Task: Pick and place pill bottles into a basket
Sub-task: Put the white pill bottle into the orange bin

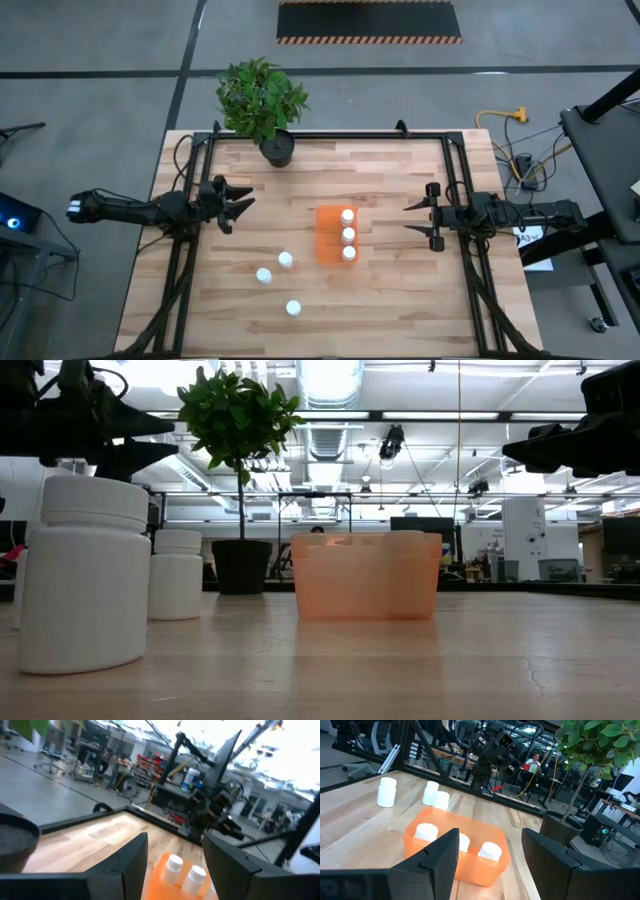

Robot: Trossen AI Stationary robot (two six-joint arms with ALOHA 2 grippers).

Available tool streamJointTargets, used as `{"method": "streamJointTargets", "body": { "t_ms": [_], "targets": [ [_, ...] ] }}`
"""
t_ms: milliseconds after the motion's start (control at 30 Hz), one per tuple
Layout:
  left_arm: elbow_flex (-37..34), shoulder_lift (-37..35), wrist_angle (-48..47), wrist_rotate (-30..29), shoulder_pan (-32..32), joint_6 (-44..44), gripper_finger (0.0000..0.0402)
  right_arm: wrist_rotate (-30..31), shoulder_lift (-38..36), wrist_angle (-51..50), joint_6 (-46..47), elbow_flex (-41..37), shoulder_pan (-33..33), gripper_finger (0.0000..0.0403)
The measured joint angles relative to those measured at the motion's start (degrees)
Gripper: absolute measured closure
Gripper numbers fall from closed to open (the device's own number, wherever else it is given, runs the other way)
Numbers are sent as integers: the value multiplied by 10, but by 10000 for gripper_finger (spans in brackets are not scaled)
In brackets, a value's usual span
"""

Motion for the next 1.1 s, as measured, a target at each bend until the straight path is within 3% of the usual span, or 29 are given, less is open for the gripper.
{"method": "streamJointTargets", "body": {
  "t_ms": [133, 233, 300, 400, 567, 700, 900, 1100],
  "targets": [
    [0, 3, 73, -54, 0, 10, 228, 0, 0, 0, 0, 0, 0, 197],
    [0, 13, 127, -52, 0, 23, 228, 0, 0, 0, 0, 0, 0, 197],
    [0, 22, 155, -11, 0, 5, 228, 0, 0, 0, 0, 0, 0, 197],
    [0, 39, 211, 106, 0, -14, 228, 0, 0, 0, 0, 0, 0, 197],
    [0, 83, 365, 288, -2, -30, 228, 0, 0, 0, 0, 0, 0, 197],
    [0, 132, 480, 392, -14, -27, 228, 0, 0, 0, 0, 0, 0, 197],
    [1, 224, 636, 457, -51, -14, 228, 0, 0, 0, 0, 0, 0, 197],
    [57, 291, 656, 496, -85, 2, 228, 0, 0, 0, 0, 0, 0, 197]
  ]
}}
